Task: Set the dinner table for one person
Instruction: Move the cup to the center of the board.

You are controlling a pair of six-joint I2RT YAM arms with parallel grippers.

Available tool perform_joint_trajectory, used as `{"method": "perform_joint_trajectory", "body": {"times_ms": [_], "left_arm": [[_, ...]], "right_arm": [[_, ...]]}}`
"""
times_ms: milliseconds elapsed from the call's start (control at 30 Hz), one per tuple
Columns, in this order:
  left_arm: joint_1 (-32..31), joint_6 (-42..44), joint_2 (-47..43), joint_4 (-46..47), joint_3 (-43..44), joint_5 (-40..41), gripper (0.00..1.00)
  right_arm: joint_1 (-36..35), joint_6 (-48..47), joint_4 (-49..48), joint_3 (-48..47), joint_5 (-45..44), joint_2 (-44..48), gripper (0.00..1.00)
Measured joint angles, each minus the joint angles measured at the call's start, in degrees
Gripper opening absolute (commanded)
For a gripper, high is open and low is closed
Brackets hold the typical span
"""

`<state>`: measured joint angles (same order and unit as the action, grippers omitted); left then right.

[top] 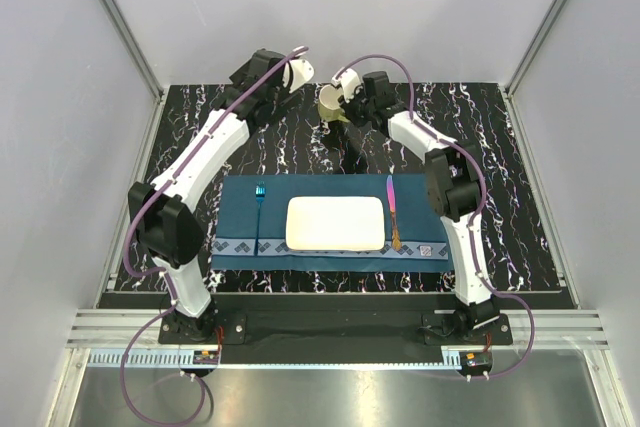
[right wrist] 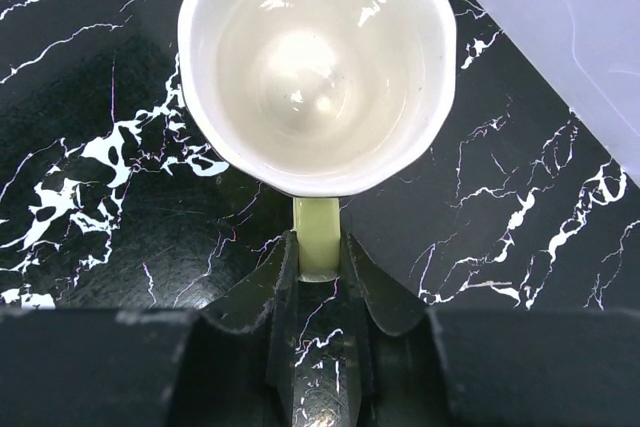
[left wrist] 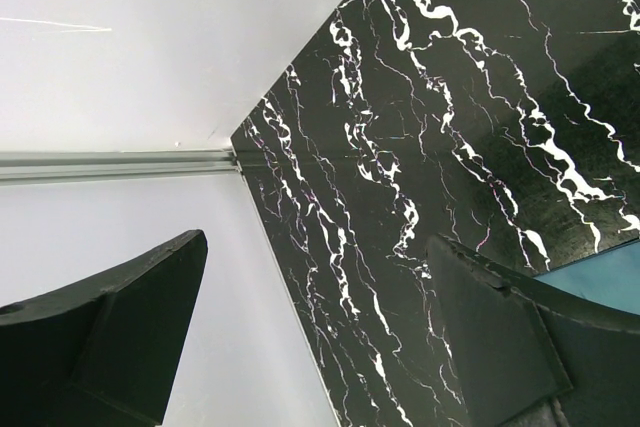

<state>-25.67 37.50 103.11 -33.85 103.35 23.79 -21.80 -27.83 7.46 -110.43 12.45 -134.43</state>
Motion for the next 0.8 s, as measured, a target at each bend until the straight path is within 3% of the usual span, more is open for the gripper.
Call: {"method": "perform_joint_trajectory", "body": {"times_ms": [467, 800], "left_arm": [[0.00, -0.33, -0.63, 2.05, -3.02, -0.92, 0.99], [0.13, -0.50, -3.06, 4.11, -5.97, -1.09, 0.99]], "right_arm": [[-0.02, -1.29, 1.40, 0.83, -2.47, 3.93, 0.00], [0.28, -3.08, 0.46, 7.85, -4.13, 8.15, 0.00]]}}
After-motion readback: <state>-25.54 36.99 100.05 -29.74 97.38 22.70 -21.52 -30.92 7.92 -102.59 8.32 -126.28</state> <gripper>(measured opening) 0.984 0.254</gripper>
